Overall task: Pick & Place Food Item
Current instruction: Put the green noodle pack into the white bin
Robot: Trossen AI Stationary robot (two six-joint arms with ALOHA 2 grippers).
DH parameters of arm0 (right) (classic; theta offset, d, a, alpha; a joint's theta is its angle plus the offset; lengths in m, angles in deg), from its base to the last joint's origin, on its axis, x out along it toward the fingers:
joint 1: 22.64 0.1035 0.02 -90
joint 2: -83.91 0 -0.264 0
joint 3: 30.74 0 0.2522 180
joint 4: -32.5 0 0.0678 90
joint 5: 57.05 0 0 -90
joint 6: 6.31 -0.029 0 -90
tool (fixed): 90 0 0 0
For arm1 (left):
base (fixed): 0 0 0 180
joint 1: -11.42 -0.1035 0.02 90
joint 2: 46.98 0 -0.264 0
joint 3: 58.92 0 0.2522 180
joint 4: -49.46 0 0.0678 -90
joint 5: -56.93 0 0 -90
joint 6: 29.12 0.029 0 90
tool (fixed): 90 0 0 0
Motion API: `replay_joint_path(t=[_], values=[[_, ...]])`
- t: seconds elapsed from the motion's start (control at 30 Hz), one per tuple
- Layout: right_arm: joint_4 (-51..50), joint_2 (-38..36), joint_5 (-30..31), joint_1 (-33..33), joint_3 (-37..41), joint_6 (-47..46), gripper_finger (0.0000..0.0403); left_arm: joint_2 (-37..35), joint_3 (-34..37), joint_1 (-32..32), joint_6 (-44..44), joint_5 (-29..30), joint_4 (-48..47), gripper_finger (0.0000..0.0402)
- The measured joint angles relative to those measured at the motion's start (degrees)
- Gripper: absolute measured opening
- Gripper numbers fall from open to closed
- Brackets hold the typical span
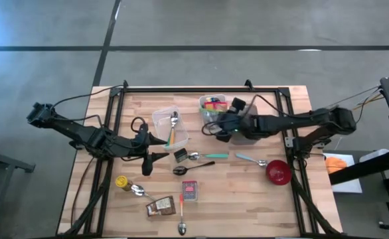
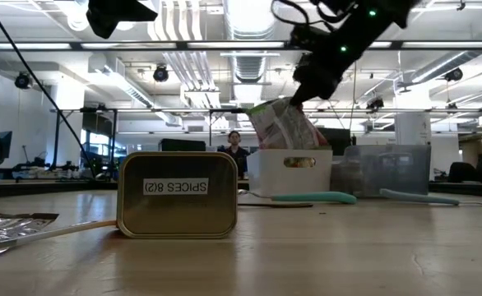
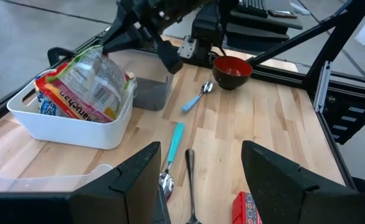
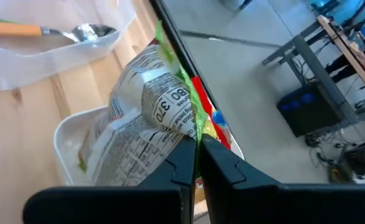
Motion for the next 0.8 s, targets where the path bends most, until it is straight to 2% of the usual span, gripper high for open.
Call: replay_joint_path(t=[0.2,0.33,0.8], values=[[7.3,-4.36,-2.89,0.0,7.78,-2.82,0.001,0.01,0.0,0.0,-0.01,0.03,0.26,0.0225],[9.17,-4.47,-3.05,0.0,9.46,-4.25,0.001,0.01,0.0,0.0,-0.01,0.08,0.78,0.0225],[8.67,3.43,-5.52,0.0,8.83,-8.04,0.001,0.01,0.0,-0.04,-0.01,0.25,0.48,0.0225]])
